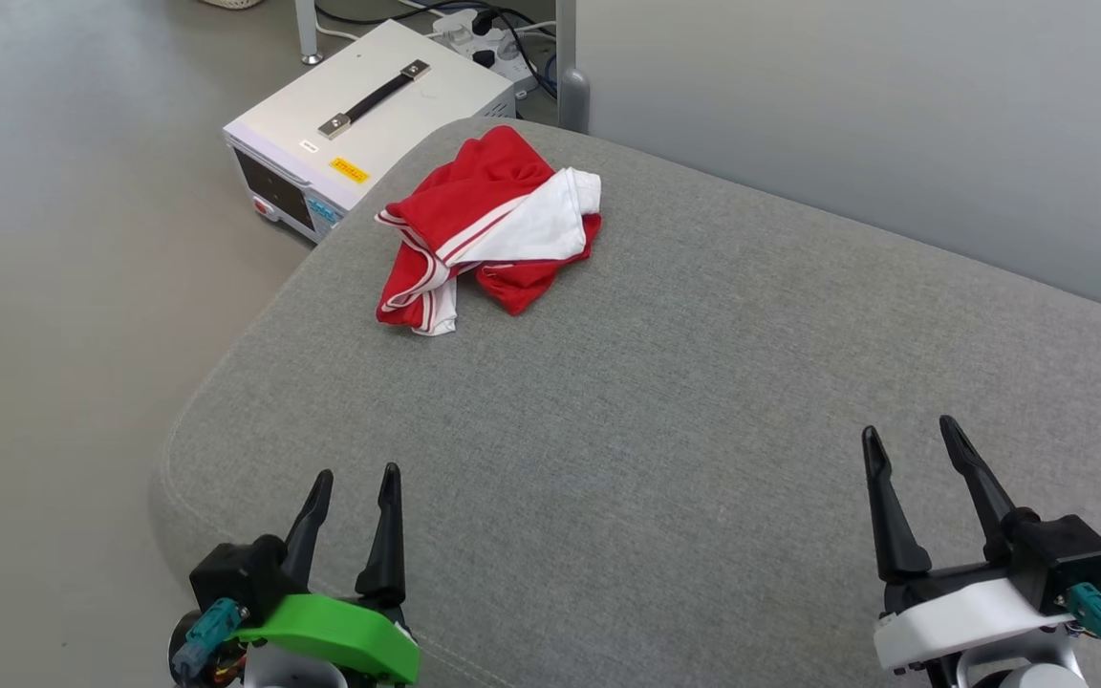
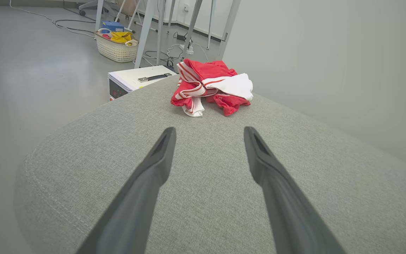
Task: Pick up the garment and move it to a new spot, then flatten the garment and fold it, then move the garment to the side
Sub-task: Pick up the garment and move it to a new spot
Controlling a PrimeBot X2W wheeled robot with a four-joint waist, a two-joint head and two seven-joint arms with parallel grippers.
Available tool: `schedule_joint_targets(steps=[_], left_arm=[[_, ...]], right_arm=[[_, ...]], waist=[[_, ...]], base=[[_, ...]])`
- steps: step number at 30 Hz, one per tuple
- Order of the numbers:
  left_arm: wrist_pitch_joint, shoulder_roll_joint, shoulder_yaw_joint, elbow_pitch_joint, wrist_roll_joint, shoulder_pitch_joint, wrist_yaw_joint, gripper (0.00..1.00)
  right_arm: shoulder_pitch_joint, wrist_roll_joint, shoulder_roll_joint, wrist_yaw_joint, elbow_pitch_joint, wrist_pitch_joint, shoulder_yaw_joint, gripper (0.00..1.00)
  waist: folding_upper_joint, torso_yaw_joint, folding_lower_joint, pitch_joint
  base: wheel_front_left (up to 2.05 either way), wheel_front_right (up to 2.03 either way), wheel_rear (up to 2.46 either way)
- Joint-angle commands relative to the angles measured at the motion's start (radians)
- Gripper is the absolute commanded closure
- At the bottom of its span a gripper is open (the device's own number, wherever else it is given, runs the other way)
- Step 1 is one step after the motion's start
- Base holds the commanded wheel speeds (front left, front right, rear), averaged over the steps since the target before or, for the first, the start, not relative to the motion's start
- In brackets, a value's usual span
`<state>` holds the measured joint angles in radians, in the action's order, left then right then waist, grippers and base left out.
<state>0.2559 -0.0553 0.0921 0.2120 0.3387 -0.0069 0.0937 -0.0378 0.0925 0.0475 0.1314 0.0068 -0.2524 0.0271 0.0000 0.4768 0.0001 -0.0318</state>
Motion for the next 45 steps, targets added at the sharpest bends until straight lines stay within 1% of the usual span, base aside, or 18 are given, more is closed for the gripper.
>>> schedule_joint_targets(steps=[1,4,8,12,13,15,17,19,21,26,28,30,32,34,39,42,45], left_arm=[[0.006,0.005,0.000,-0.004,0.000,-0.011,-0.001,0.00],[0.006,0.005,0.009,0.008,-0.002,-0.015,-0.004,0.00],[0.006,0.005,0.019,0.038,0.009,-0.045,0.000,0.00],[0.006,0.002,0.024,0.109,-0.013,-0.135,0.015,0.00],[0.005,-0.013,0.040,0.146,-0.021,-0.171,0.021,0.00],[-0.012,-0.047,0.073,0.201,-0.030,-0.256,0.029,0.00],[-0.050,-0.086,0.092,0.245,-0.019,-0.348,0.034,0.00],[-0.098,-0.130,0.106,0.275,0.005,-0.439,0.036,0.00],[-0.161,-0.180,0.133,0.293,0.054,-0.523,0.036,0.00],[-0.388,-0.359,0.239,0.324,0.176,-0.697,0.037,0.00],[-0.471,-0.419,0.261,0.327,0.233,-0.752,0.037,0.00],[-0.544,-0.482,0.288,0.331,0.269,-0.799,0.037,0.00],[-0.590,-0.537,0.314,0.332,0.295,-0.839,0.037,0.00],[-0.621,-0.575,0.323,0.340,0.333,-0.873,0.037,0.00],[-0.676,-0.635,0.340,0.382,0.414,-0.923,0.037,0.00],[-0.699,-0.631,0.320,0.420,0.494,-0.935,0.037,0.00],[-0.714,-0.636,0.334,0.441,0.518,-0.940,0.037,0.00]], right_arm=[[0.001,-0.004,0.003,-0.001,-0.001,-0.009,-0.001,0.00],[0.007,-0.012,0.003,-0.001,-0.003,-0.009,0.003,0.00],[0.028,-0.039,0.003,-0.001,-0.014,-0.009,0.014,0.00],[0.057,-0.073,0.003,-0.001,-0.031,-0.009,0.018,0.00],[0.066,-0.082,0.003,-0.001,-0.036,-0.009,0.019,0.00],[0.086,-0.100,0.003,-0.001,-0.045,-0.009,0.021,0.00],[0.107,-0.113,0.006,-0.001,-0.051,-0.009,0.030,0.00],[0.127,-0.122,0.011,-0.001,-0.058,-0.009,0.038,0.00],[0.146,-0.126,0.012,-0.001,-0.068,-0.009,0.044,0.00],[0.192,-0.128,0.011,-0.001,-0.088,-0.009,0.052,0.00],[0.205,-0.126,0.010,-0.001,-0.093,-0.009,0.052,0.00],[0.216,-0.123,0.010,-0.001,-0.096,-0.009,0.052,0.00],[0.224,-0.122,0.009,-0.001,-0.097,-0.009,0.052,0.00],[0.228,-0.120,0.008,-0.001,-0.099,-0.009,0.049,0.00],[0.238,-0.114,0.006,-0.001,-0.098,-0.009,0.054,0.00],[0.243,-0.113,0.005,-0.001,-0.093,-0.009,0.056,0.00],[0.245,-0.112,0.004,-0.001,-0.091,-0.009,0.053,0.00]], waist=[[0.0000,-0.008,-0.0001,-0.008],[0.0000,-0.023,-0.0001,-0.026],[0.0000,-0.057,-0.0001,-0.085],[0.0000,-0.102,-0.0001,-0.170],[0.0000,-0.116,-0.0001,-0.199],[0.0000,-0.138,-0.0001,-0.249],[0.0000,-0.165,-0.0001,-0.297],[0.0000,-0.192,-0.0001,-0.340],[0.0000,-0.222,-0.0001,-0.381],[0.0000,-0.296,-0.0001,-0.461],[0.0000,-0.323,-0.0001,-0.489],[0.0000,-0.347,-0.0001,-0.512],[0.0000,-0.368,-0.0001,-0.531],[0.0000,-0.385,-0.0001,-0.546],[0.0000,-0.416,-0.0001,-0.571],[0.0000,-0.429,-0.0001,-0.575],[0.0000,-0.437,-0.0001,-0.574]], base=[[0.00,0.00,0.00],[0.00,0.00,0.00],[0.00,0.00,0.00],[0.00,0.00,0.00],[0.00,0.00,0.00],[0.00,0.00,0.00],[0.00,0.00,0.00],[0.00,0.00,0.00],[0.00,0.00,0.00],[0.00,0.00,0.00],[0.00,0.00,0.00],[0.00,0.00,0.00],[0.00,0.00,0.00],[0.00,0.00,0.00],[0.00,0.00,0.00],[0.00,0.00,0.00],[0.00,0.00,0.00]])
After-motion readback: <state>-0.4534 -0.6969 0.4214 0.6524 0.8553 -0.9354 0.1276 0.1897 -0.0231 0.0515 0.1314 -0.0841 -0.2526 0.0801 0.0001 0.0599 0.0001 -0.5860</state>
